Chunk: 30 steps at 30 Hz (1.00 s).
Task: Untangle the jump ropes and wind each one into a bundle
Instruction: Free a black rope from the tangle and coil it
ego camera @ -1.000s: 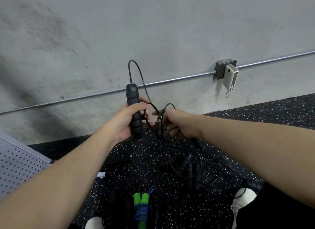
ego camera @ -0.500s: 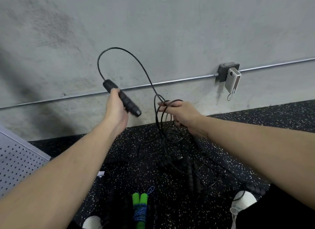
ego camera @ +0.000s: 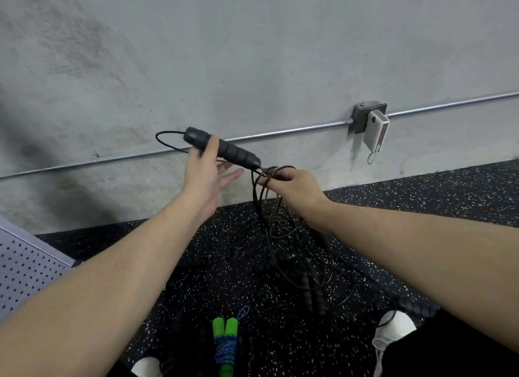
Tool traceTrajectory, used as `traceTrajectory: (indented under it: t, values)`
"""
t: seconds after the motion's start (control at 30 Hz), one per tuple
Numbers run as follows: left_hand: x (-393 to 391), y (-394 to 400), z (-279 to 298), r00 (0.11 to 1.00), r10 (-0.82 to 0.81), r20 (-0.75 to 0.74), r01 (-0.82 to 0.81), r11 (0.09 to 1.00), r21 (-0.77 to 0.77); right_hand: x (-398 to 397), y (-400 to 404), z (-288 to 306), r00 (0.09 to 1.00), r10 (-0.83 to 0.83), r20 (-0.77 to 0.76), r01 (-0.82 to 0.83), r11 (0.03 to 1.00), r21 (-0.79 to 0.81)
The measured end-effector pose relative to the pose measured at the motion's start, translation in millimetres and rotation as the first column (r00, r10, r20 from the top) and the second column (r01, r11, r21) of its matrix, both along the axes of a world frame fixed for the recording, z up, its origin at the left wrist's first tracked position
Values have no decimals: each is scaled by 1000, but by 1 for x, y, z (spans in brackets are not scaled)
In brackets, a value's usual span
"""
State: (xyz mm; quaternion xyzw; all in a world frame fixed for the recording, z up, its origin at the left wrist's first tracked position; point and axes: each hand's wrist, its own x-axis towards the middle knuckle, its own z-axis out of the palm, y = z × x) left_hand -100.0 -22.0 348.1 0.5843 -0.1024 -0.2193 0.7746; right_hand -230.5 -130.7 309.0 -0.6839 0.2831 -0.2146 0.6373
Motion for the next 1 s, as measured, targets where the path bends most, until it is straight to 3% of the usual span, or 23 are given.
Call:
traceTrajectory:
  t: [0.1, 0.2, 0.37, 0.47, 0.6, 0.7, 0.8, 0.9, 0.93, 1.0]
  values:
    - [6, 5, 0, 994, 71, -77, -78, 993, -89, 1, -5, 0, 998, -54, -20, 53, 998, -31]
    - [0, 6, -3, 995, 18, -98, -24, 998, -57, 0, -7, 2, 998, -59, -24, 58, 997, -42]
    - [-13, 0, -9, 986, -164, -25, 165, 984, 63, -5, -3, 9, 991, 129, -17, -130, 976, -174]
    - [-22, -1, -11, 956, -294, 7, 286, 935, 210, -4, -5, 11, 985, 122, -123, -151, 951, -271]
    - [-31, 2, -10, 886, -446, -125, 462, 835, 297, -3, -18, 14, 935, 45, -352, -226, 839, -494]
    - [-40, 1, -19, 838, -529, -135, 543, 777, 319, -7, -22, 17, 882, 47, -468, -331, 769, -547]
    - [-34, 3, -23, 819, -554, -148, 557, 708, 433, -11, -25, 16, 841, 102, -531, -429, 724, -540]
    - [-23, 4, -16, 826, -555, -101, 506, 650, 567, -9, -29, 19, 797, 179, -576, -506, 718, -478]
    - [-23, 4, -14, 827, -562, 21, 409, 626, 664, -10, -32, 21, 756, 188, -627, -553, 696, -458]
    - [-20, 6, -9, 732, -593, 335, 78, 561, 824, -17, -40, 22, 628, 195, -753, -667, 634, -392]
